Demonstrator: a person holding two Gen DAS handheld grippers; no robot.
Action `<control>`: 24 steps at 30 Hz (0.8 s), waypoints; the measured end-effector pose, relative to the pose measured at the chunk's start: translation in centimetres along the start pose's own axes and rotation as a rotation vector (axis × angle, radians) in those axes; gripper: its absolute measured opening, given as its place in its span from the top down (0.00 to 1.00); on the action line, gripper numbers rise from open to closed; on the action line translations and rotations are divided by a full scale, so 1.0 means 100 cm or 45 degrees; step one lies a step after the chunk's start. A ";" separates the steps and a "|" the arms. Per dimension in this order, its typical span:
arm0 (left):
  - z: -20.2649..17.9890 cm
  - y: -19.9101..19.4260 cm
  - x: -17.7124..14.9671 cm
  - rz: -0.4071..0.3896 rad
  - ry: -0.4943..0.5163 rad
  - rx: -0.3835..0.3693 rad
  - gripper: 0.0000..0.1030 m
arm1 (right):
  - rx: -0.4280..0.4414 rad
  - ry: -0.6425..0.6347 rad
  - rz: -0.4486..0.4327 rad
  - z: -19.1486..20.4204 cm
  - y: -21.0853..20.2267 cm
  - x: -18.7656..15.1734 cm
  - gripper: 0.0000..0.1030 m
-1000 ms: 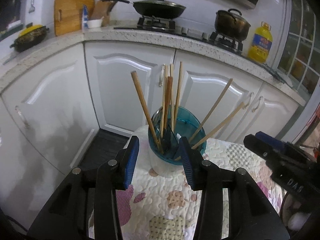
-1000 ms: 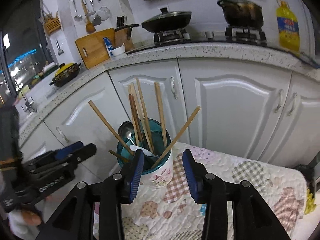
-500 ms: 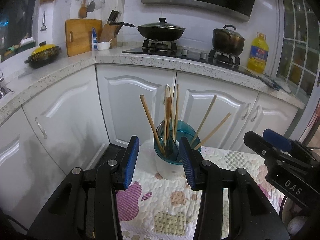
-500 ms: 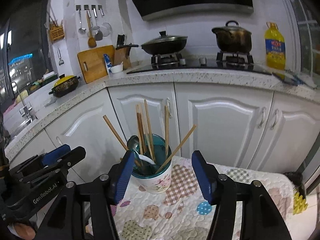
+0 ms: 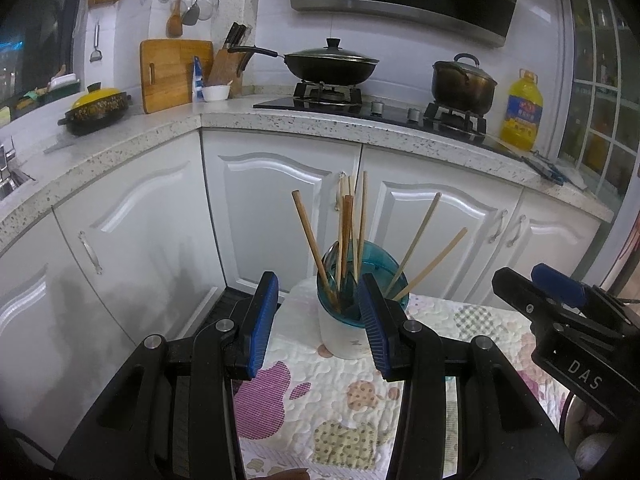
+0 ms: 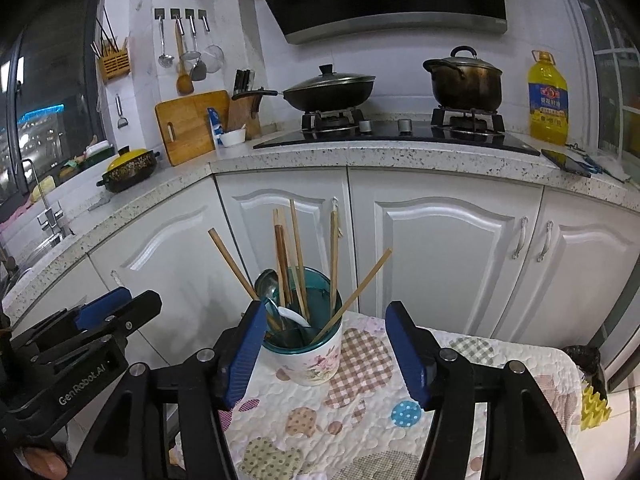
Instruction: Organize utensils
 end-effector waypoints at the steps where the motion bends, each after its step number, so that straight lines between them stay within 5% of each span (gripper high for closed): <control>1: 0.000 0.000 0.000 -0.001 0.001 0.002 0.60 | 0.001 0.003 0.002 0.000 0.001 0.000 0.42; 24: 0.001 0.006 0.000 -0.002 0.023 0.025 0.60 | 0.010 -0.002 0.036 -0.003 0.010 -0.007 0.41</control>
Point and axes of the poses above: each gripper's, at about its wrist camera, not at the fingertips, and y roughly the way its jaws point, z to its left, x to its top, the point moved 3 cm from there along y, roughly the way its jaws point, and after that the axes turned 12 degrees about -y, right-handed, at the moved point
